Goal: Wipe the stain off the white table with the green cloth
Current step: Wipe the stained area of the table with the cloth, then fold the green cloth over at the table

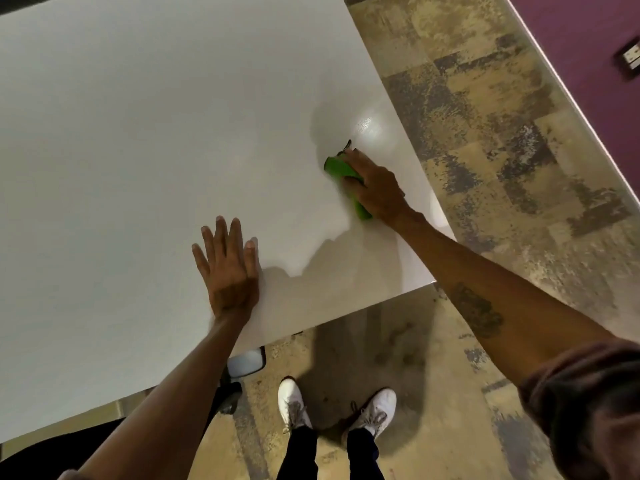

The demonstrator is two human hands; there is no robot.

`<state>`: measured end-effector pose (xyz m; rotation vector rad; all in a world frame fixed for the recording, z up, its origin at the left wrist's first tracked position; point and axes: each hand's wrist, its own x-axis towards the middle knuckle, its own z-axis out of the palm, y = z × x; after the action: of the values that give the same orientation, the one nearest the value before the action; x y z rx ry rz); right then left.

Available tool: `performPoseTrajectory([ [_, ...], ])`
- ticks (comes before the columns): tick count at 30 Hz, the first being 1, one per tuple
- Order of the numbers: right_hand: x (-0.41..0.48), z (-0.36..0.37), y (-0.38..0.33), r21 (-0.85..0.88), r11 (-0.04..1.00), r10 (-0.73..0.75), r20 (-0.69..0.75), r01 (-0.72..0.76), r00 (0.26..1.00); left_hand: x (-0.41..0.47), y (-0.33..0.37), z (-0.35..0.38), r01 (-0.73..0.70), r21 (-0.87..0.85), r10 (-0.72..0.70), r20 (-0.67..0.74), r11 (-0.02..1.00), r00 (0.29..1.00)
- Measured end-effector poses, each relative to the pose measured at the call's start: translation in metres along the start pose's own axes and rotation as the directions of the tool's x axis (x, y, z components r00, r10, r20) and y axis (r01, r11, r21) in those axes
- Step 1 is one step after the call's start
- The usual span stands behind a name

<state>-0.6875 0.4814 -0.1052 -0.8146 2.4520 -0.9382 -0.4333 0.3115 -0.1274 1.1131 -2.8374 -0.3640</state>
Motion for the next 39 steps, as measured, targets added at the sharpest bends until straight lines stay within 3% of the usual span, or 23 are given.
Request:
performPoseTrajectory([
  [11, -0.098, 0.071, -0.053, 0.042, 0.994, -0.107, 0.079, 0.104, 0.991, 0.001, -0.007, 0.005, 0.014, -0.075, -0.012, 0.033, 0.997, 0.999],
  [18, -0.144, 0.100, -0.078, 0.082, 0.995, -0.066, 0.118, 0.057, 0.991, 0.000, -0.017, 0.005, -0.014, -0.186, 0.024, 0.050, 0.983, 0.998],
  [22, -0.162, 0.111, -0.090, 0.124, 0.992, 0.000, 0.161, -0.020, 0.987, 0.003, -0.029, -0.007, -0.038, -0.349, 0.094, 0.145, 0.936, 0.985],
  [28, -0.182, 0.116, -0.111, 0.168, 0.968, 0.155, 0.188, -0.187, 0.970, -0.005, -0.045, -0.042, 0.059, -0.550, 0.175, 0.364, 0.833, 0.915],
  [35, -0.182, 0.100, -0.144, 0.348, 0.859, 0.327, 0.189, -0.375, 0.926, -0.026, -0.037, -0.080, 0.212, -0.561, 0.169, 0.550, 0.800, 0.818],
  [39, -0.182, 0.094, -0.160, 0.410, 0.798, 0.389, 0.210, -0.442, 0.897, -0.033, -0.046, -0.103, 0.144, -0.616, 0.260, 0.518, 0.775, 0.815],
])
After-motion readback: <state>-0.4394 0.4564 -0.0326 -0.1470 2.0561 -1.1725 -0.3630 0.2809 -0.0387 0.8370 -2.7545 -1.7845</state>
